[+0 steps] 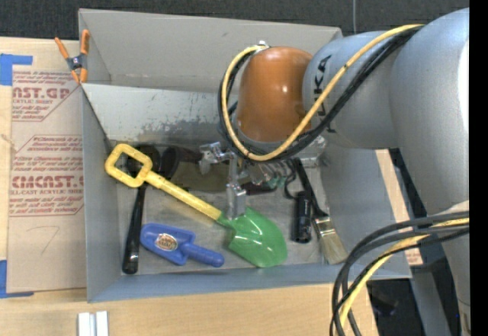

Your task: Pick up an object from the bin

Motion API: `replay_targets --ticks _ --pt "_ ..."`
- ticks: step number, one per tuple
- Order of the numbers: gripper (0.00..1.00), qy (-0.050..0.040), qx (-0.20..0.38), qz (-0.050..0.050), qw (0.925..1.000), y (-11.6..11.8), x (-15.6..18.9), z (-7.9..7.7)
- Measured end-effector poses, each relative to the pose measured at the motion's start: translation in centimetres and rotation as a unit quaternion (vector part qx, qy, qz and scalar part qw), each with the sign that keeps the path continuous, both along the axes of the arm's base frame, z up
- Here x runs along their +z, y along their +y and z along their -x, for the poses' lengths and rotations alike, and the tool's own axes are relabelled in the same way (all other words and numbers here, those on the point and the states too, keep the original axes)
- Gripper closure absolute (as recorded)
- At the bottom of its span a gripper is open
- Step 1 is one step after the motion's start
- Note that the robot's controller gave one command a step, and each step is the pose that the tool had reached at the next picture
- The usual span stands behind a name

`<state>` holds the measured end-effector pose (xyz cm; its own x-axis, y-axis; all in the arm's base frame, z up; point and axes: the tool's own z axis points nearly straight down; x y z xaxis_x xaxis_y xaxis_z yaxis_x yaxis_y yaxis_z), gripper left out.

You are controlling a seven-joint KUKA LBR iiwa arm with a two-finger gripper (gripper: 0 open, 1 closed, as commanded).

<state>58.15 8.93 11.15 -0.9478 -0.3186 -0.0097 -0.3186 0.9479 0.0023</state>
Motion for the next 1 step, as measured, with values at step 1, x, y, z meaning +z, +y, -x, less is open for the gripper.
replay_targets --ticks 1 --pt "0.00 -0.0004 0.014 0.000 0.9999 6.92 -3.05 4.45"
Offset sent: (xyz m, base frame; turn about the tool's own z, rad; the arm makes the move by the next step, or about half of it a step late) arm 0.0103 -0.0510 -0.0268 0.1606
